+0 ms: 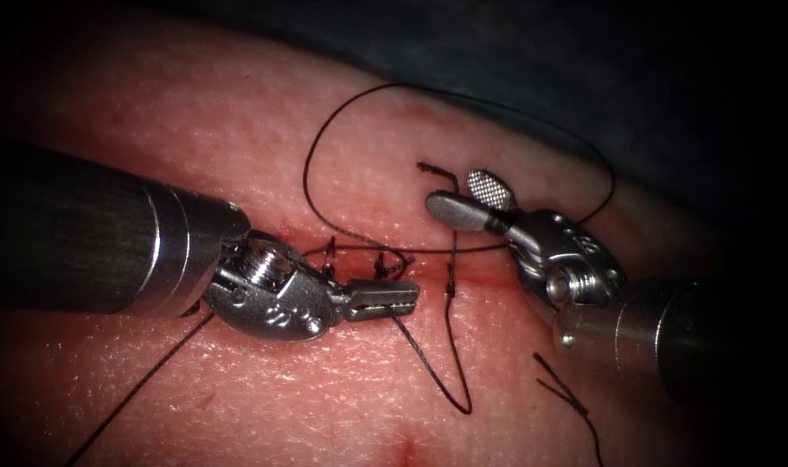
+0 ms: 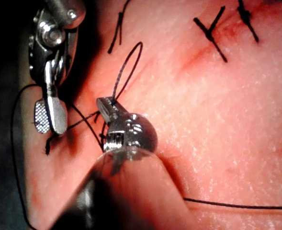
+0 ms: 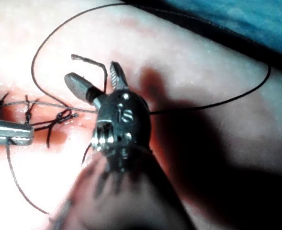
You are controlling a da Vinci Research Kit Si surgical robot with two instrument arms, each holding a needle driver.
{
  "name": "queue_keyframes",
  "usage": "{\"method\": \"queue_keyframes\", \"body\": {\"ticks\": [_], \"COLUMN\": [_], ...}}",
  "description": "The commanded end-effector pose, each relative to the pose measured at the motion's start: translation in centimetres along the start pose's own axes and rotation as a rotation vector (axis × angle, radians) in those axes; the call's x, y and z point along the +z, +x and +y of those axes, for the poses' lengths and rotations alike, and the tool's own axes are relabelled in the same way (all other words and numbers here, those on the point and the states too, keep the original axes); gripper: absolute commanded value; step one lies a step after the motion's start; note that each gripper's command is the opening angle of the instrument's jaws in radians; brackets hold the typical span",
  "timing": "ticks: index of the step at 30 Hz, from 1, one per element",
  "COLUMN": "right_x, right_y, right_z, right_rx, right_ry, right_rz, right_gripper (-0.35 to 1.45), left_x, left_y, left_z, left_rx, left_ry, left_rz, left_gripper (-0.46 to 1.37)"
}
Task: Wound Closure
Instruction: Loop the suture counter-clockwise around the right tool
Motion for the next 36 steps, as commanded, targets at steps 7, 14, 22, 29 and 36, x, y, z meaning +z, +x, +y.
{"method": "queue_keyframes", "body": {"ticks": [7,14,22,29,36], "right_x": [-0.04,-0.10,-0.23,-0.37,-0.40], "right_y": [0.00,0.00,-0.11,-0.23,-0.29], "right_z": [0.02,0.05,0.04,-0.06,-0.14], "right_rx": [-0.013,-0.059,-0.187,-0.199,-0.281], "right_ry": [0.023,0.050,0.072,0.117,0.285], "right_rz": [-0.009,-0.018,-0.019,-0.033,-0.110], "right_gripper": [1.08,1.15,0.09,-0.35,-0.35], "left_x": [-0.03,-0.05,-0.07,-0.07,0.00], "left_y": [0.03,0.05,0.10,0.16,0.21], "left_z": [-0.02,-0.08,-0.15,-0.27,-0.34], "left_rx": [-0.001,0.006,0.015,0.020,0.026], "left_ry": [-0.004,-0.003,-0.001,0.001,0.003], "left_rz": [0.000,-0.003,-0.010,-0.013,-0.017], "left_gripper": [-0.35,-0.35,-0.35,-0.35,-0.35]}}
